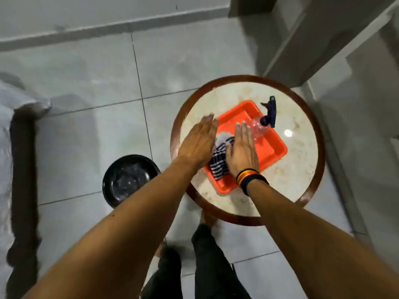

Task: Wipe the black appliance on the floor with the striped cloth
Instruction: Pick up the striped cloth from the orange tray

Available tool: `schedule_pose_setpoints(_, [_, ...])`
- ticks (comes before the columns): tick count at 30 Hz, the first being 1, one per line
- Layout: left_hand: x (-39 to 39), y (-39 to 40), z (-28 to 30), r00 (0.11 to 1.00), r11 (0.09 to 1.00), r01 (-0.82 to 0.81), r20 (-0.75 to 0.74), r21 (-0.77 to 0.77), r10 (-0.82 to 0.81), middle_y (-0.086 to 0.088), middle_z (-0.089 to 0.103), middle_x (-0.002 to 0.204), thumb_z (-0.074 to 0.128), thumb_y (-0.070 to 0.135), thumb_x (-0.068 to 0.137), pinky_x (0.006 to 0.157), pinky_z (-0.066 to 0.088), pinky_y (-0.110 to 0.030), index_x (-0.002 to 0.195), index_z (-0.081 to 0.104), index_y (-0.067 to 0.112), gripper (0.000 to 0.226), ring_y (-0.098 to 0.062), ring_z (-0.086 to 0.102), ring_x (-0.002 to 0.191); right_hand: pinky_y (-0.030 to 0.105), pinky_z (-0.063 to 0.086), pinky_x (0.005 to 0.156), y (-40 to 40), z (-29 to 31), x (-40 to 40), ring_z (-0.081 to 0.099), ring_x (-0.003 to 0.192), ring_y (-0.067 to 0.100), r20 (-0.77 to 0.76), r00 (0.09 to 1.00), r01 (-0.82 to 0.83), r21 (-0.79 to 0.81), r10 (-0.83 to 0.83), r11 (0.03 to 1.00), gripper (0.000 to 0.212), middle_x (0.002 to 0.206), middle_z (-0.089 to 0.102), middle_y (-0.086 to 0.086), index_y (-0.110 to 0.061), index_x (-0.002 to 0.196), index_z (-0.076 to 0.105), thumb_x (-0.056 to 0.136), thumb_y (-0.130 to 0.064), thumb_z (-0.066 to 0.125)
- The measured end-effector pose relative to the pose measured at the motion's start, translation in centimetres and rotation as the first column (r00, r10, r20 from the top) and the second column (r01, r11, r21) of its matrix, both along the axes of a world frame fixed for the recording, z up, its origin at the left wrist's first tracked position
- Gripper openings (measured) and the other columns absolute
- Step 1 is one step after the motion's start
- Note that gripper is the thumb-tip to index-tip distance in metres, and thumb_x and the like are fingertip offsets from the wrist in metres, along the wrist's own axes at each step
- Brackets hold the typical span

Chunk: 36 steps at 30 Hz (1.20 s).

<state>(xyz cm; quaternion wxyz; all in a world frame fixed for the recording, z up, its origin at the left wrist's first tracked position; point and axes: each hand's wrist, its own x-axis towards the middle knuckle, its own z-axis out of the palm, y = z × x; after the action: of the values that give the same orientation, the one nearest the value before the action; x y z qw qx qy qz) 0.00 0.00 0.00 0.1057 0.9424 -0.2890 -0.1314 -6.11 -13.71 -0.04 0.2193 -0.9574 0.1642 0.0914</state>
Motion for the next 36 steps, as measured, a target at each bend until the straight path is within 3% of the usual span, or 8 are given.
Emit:
schedule_pose_setpoints(4, [-0.2, -2.0, -4.9, 0.986, 0.994, -0.082, -0.139, 0.075, 0.092, -0.019, 0.054, 0.151, 0.051, 0.010, 0.106, 0.113, 0.047, -0.048, 0.154, 0.042, 0.005, 0.050, -0.038, 0.053, 0.138, 0.041, 0.013, 0.132, -0.2, -5.5, -1.0, 0.013, 0.162, 0.036, -0.215, 0.968, 0.148, 0.062, -0.132, 0.987, 0.065, 0.173, 0.015, 0.020, -0.002, 0.162, 0.022, 0.106, -0.020, 0.050])
schedule_pose_setpoints(11, [0.3, -4.9, -9.1, 0.962, 0.953, -0.210, -0.130, 0.218, 0.242, -0.022, 0.051, 0.144, 0.059, 0.000, 0.099, 0.107, 0.048, -0.050, 0.146, 0.046, 0.000, 0.049, -0.040, 0.051, 0.133, 0.050, 0.039, 0.114, 0.5, -9.4, -0.2, 0.043, 0.140, 0.039, -0.206, 0.936, 0.280, -0.058, -0.286, 0.958, 0.064, 0.147, 0.048, 0.018, -0.006, 0.149, 0.040, 0.095, -0.025, 0.069])
schedule_pose_setpoints(16, [0.3, -4.0, -8.2, 0.921, 0.939, -0.337, -0.184, 0.063, 0.343, -0.022, 0.055, 0.139, 0.051, -0.005, 0.098, 0.103, 0.047, -0.047, 0.137, 0.055, 0.002, 0.040, -0.040, 0.055, 0.128, 0.047, 0.044, 0.100, 0.3, -9.5, 1.1, 0.057, 0.120, 0.044, -0.134, 0.933, 0.355, 0.173, -0.335, 0.919, 0.045, 0.124, 0.063, 0.024, -0.005, 0.128, 0.062, 0.082, -0.009, 0.065])
schedule_pose_setpoints(22, [0.2, 0.5, -2.3, 0.869, 0.830, -0.495, -0.141, -0.256, 0.474, -0.018, 0.059, 0.125, 0.064, 0.004, 0.095, 0.089, 0.056, -0.047, 0.125, 0.064, 0.004, 0.029, -0.039, 0.063, 0.110, 0.050, 0.058, 0.091, 1.0, -4.4, 1.7, 0.069, 0.091, 0.031, 0.129, 0.882, 0.375, 0.392, -0.454, 0.840, 0.042, 0.097, 0.075, 0.012, -0.015, 0.104, 0.074, 0.067, -0.030, 0.062])
schedule_pose_setpoints(26, [-0.2, 7.9, 1.0, 0.767, 0.680, -0.633, -0.181, -0.371, 0.615, -0.016, 0.058, 0.121, 0.058, 0.008, 0.098, 0.091, 0.057, -0.046, 0.122, 0.063, 0.005, 0.025, -0.036, 0.063, 0.107, 0.044, 0.060, 0.089, 6.4, 0.5, 3.4, 0.066, 0.085, 0.017, 0.132, 0.917, 0.249, 0.546, -0.376, 0.800, 0.031, 0.096, 0.073, 0.003, -0.026, 0.104, 0.071, 0.075, -0.018, 0.076])
schedule_pose_setpoints(30, [-2.3, 16.5, 0.6, 0.620, 0.544, -0.778, -0.241, -0.314, 0.747, -0.016, 0.059, 0.125, 0.060, 0.013, 0.102, 0.100, 0.056, -0.047, 0.121, 0.065, 0.004, 0.022, -0.035, 0.064, 0.111, 0.049, 0.062, 0.091, 14.5, 0.0, 4.4, 0.070, 0.087, 0.021, 0.097, 0.970, 0.133, 0.554, -0.223, 0.822, 0.025, 0.095, 0.075, 0.004, -0.039, 0.081, 0.065, 0.069, -0.021, 0.078])
schedule_pose_setpoints(32, [-4.5, 21.0, -1.5, 0.508, 0.444, -0.858, -0.302, -0.258, 0.807, -0.015, 0.060, 0.127, 0.062, 0.017, 0.103, 0.101, 0.055, -0.047, 0.121, 0.066, 0.005, 0.023, -0.034, 0.064, 0.112, 0.048, 0.062, 0.093, 19.4, -1.9, 4.2, 0.074, 0.093, 0.026, 0.058, 0.994, 0.050, 0.498, -0.091, 0.865, 0.022, 0.100, 0.078, 0.004, -0.039, 0.088, 0.070, 0.069, -0.029, 0.077])
schedule_pose_setpoints(36, [-8.4, 26.7, -8.1, 0.290, 0.250, -0.957, -0.388, -0.150, 0.875, -0.014, 0.066, 0.122, 0.068, 0.022, 0.099, 0.099, 0.057, -0.048, 0.113, 0.069, 0.004, 0.023, -0.033, 0.068, 0.110, 0.019, 0.047, 0.086, 26.3, -6.8, 3.4, 0.065, 0.095, 0.018, -0.092, 0.987, -0.086, 0.408, 0.134, 0.909, 0.029, 0.102, 0.072, 0.001, -0.017, 0.113, 0.075, 0.085, -0.012, 0.078])
